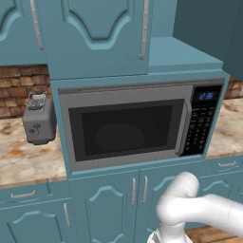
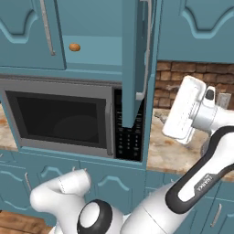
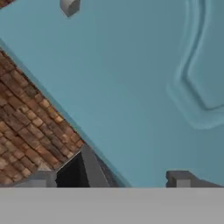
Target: Pick the tangerine from the counter and place it in the cabinet. Then close the cabinet.
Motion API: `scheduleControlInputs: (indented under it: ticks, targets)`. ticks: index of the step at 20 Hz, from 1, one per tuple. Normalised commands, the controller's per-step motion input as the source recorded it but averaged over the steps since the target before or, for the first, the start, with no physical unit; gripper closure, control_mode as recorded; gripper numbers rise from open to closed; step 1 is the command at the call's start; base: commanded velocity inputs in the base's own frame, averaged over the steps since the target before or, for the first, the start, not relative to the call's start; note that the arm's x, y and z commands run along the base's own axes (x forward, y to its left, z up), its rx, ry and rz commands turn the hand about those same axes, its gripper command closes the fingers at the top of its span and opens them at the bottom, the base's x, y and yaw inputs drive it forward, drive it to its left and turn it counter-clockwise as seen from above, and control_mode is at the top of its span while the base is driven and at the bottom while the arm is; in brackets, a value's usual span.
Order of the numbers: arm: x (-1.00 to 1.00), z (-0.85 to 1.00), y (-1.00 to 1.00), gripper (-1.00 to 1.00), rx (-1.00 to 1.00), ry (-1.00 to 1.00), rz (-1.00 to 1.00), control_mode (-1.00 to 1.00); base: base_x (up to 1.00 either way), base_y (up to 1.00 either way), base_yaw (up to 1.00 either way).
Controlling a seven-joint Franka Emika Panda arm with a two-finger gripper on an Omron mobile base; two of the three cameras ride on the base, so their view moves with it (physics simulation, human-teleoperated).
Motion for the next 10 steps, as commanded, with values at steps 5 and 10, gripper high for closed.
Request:
scheduleControlInputs:
  ticks: [5, 10]
  targets:
    - [-0.31, 0.54, 1.00, -1.00, -0.22, -0.37, 0.10, -1.00, 0.00, 0.00, 0.00]
    - [-0.43, 0.84, 1.00, -1.00, -0.25, -0.41, 0.05, -1.00, 0.00, 0.00, 0.00]
